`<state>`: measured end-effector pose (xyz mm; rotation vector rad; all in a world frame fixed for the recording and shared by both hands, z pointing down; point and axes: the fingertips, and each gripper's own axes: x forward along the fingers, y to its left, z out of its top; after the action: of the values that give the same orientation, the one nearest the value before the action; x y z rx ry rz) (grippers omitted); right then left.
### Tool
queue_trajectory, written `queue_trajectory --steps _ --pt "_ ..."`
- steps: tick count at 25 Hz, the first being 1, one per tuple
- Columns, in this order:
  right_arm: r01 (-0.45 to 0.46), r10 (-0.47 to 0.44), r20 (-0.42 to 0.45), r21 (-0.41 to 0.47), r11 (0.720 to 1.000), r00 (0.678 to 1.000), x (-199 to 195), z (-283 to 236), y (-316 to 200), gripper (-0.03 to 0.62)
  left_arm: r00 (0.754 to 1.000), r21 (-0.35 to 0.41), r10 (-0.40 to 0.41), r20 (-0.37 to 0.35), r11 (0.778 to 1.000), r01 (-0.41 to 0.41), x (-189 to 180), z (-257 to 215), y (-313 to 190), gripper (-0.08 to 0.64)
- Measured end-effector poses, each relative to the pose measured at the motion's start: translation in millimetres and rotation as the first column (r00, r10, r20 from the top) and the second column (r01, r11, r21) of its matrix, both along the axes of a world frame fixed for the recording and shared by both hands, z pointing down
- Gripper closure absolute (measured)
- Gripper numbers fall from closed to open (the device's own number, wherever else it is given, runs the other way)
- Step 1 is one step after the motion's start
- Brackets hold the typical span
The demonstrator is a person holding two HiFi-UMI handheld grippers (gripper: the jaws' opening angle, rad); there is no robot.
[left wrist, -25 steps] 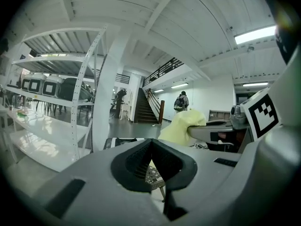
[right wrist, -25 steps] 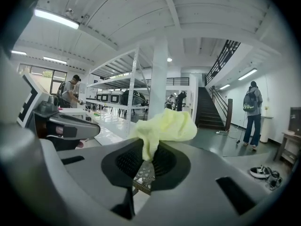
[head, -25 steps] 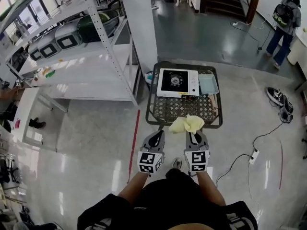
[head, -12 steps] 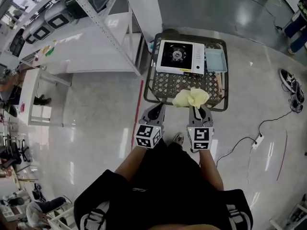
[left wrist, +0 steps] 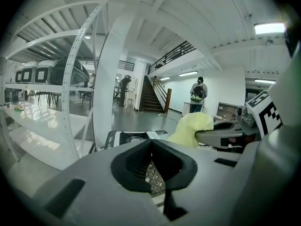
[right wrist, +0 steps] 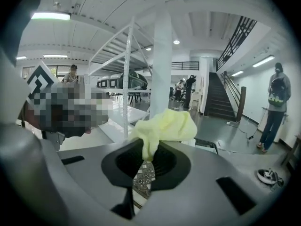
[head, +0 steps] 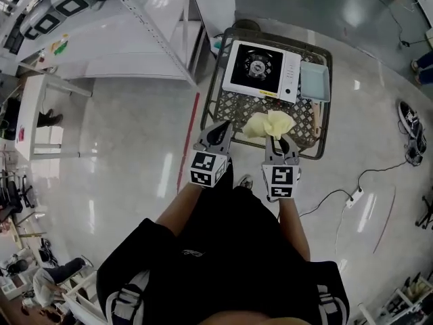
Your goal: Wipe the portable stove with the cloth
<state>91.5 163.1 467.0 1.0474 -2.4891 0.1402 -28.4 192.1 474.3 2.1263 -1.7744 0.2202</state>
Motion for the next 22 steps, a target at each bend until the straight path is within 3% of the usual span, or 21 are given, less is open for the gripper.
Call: queue_trajectory --steps 6,11,18,22 --pt "0.009 -0.012 -0.066 -0.043 0.999 0.998 -52 21 -62 0.566 0.999 -0.04 0.031 0.038 0.999 -0.029 -54 19 -62 0.543" --pt "-0.022 0.013 -0.082 -0.102 0.994 0.997 -96 43 -100 0.566 0.997 -0.081 0.07 0.023 0.994 -0.068 -95 36 -103 0.543" --pt "0.014 -0.03 -0.125 -0.127 0.992 0.992 -175 63 -125 0.566 0.995 -0.139 0.097 -0.032 0.985 -0.101 -154 62 -132 0.543" --pt "0.007 -0.034 -0.119 -0.213 0.977 0.992 -202 94 -136 0.566 0.994 -0.156 0.097 -0.048 0.982 -0.103 -176 75 -146 0.543"
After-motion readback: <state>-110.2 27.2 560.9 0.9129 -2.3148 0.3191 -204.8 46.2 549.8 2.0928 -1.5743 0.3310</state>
